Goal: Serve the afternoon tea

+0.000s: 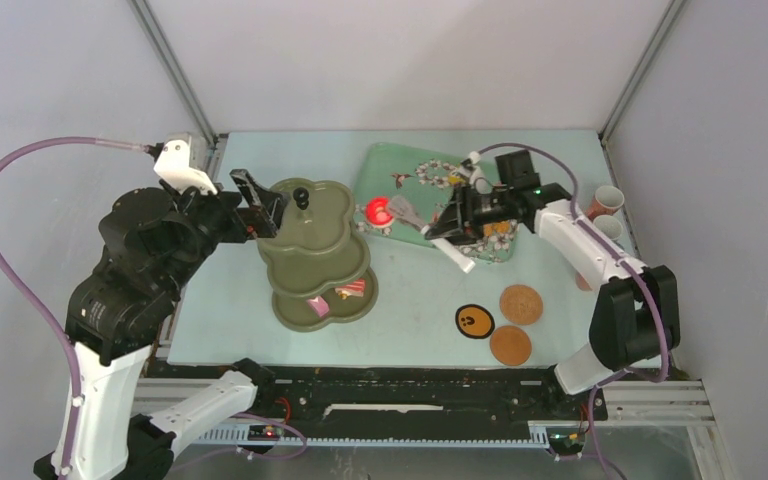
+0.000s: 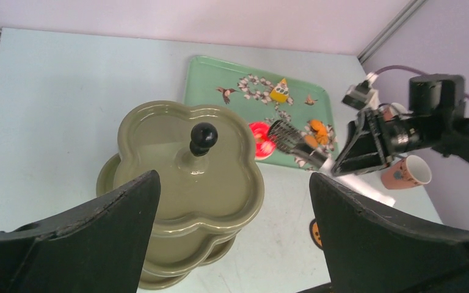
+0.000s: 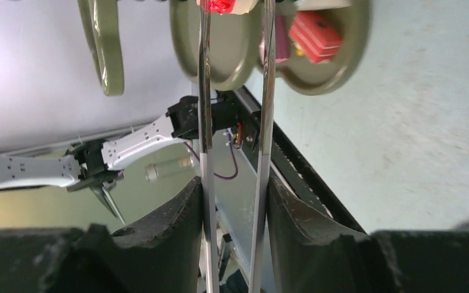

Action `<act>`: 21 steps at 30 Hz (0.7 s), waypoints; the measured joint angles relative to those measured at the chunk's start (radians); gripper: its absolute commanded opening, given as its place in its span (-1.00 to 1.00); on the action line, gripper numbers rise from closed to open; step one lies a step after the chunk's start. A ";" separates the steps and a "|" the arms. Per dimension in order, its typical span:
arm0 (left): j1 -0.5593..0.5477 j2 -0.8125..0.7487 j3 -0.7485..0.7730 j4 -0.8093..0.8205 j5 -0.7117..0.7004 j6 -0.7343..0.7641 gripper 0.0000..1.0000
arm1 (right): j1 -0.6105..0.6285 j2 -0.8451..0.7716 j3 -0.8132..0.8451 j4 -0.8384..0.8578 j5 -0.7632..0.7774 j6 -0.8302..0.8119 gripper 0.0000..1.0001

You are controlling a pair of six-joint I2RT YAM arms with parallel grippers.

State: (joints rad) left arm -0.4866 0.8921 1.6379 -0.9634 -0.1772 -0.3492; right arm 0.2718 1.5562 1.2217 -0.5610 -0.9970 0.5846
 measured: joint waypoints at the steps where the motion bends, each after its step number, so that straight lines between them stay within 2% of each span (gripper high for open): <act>1: 0.000 0.000 0.000 0.003 0.000 -0.005 0.99 | 0.037 -0.001 -0.001 0.024 0.002 0.027 -1.00; 7: 0.000 0.000 0.000 0.011 0.000 -0.036 0.99 | 0.188 0.016 -0.013 0.207 0.016 0.185 -1.00; 13: 0.000 -0.017 0.000 0.010 -0.001 -0.072 0.99 | 0.241 0.084 -0.014 0.352 0.032 0.301 -1.00; 21: 0.000 -0.045 0.000 -0.019 -0.005 -0.095 0.99 | 0.298 0.164 0.003 0.390 0.081 0.333 -0.93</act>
State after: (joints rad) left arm -0.4866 0.8467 1.6379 -0.9821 -0.1822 -0.4446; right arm 0.5694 1.7203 1.2251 -0.1711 -0.9157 0.9173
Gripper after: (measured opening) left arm 0.996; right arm 0.411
